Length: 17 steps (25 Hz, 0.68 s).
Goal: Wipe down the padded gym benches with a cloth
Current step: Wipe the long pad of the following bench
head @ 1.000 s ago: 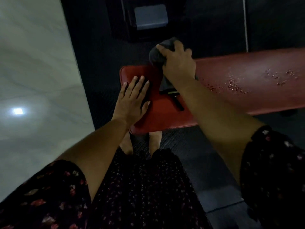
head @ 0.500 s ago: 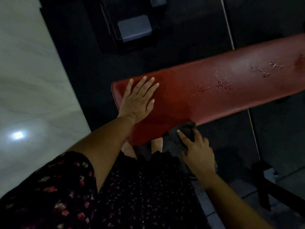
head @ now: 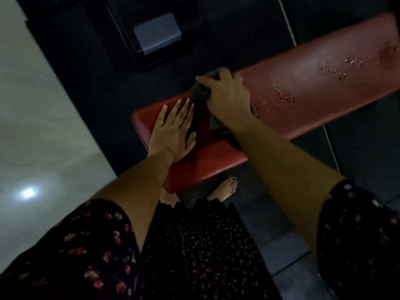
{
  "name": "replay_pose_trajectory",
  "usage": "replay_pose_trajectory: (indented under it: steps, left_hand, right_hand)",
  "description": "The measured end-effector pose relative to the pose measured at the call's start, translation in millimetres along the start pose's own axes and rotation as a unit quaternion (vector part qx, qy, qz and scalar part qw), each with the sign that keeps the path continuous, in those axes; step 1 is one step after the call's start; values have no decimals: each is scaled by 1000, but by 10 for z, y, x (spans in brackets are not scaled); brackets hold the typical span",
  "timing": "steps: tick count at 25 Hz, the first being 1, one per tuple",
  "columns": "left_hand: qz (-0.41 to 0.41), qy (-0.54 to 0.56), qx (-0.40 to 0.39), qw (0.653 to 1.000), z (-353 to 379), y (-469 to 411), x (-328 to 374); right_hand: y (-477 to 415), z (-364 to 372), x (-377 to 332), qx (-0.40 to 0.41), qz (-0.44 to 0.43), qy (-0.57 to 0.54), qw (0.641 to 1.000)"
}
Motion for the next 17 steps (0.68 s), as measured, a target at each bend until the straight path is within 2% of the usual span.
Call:
replay_pose_trajectory:
  steps: [5,8,14,17]
  left_hand:
    - [-4,14,25,1000,-13,2,8]
    - [1,47,52,998,-17,16,36]
    - [-16,61,138,988,-220,-32,112]
    - [-39,70,167,983,-332,-248,280]
  right_hand:
    - [-3,13,216,-17,47,0,999]
    - [530,14,418,-17,76,-27,997]
    - [1810,169,817,-46,65,-18,997]
    - [2097,196,1042,-61,54,0,997]
Point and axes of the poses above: each hand's wrist, its own y-axis away from the middle knuckle, its own z-axis out of the palm, x = y × z, the point moved 6 cm from there along -y, towards the middle knuckle, and after that the axes turned 13 degrees about x, right-handed, at the moved point
